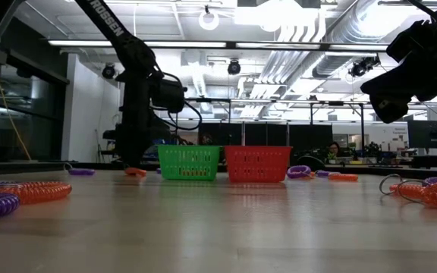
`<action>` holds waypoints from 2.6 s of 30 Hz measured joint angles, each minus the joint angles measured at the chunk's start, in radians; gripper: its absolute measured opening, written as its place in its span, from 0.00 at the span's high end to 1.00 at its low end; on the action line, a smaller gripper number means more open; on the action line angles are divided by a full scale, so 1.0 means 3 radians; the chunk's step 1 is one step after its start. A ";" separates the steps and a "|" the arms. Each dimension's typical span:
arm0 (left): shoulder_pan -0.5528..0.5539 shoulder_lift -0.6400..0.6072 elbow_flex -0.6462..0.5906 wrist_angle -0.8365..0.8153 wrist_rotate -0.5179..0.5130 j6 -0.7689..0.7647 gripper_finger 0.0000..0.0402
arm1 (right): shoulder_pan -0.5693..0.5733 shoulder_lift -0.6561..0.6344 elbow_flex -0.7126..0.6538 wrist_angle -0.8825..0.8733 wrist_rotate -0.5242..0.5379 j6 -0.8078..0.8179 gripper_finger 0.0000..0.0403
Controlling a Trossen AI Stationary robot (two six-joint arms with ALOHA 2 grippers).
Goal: Sort spring keychains
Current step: Put the orange spring keychain into the green bin, then put the purple spring keychain into the orange bin
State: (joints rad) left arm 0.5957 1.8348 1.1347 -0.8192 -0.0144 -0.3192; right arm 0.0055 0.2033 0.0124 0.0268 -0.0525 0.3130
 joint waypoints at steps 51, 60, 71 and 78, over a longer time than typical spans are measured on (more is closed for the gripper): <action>-0.0754 0.0033 0.1509 -0.0533 0.0386 0.0873 0.94 | 0.0000 0.0001 0.0001 0.0000 0.0000 0.0000 0.97; -0.0744 0.0228 0.1503 -0.0619 0.0373 0.0813 0.88 | 0.0000 -0.0001 0.0000 0.0000 0.0000 0.0000 0.97; -0.0743 0.0263 0.1507 -0.0573 0.0280 0.0883 0.67 | -0.0001 0.0000 0.0000 -0.0001 0.0000 0.0000 0.97; -0.0577 0.0235 0.1507 -0.0618 0.0296 0.0786 0.66 | 0.0000 0.0000 0.0001 -0.0001 0.0000 0.0000 0.97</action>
State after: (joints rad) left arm 0.4227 1.9053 1.5867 -1.0046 0.0743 -0.0834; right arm 0.0055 0.2033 0.0128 0.0265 -0.0525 0.3130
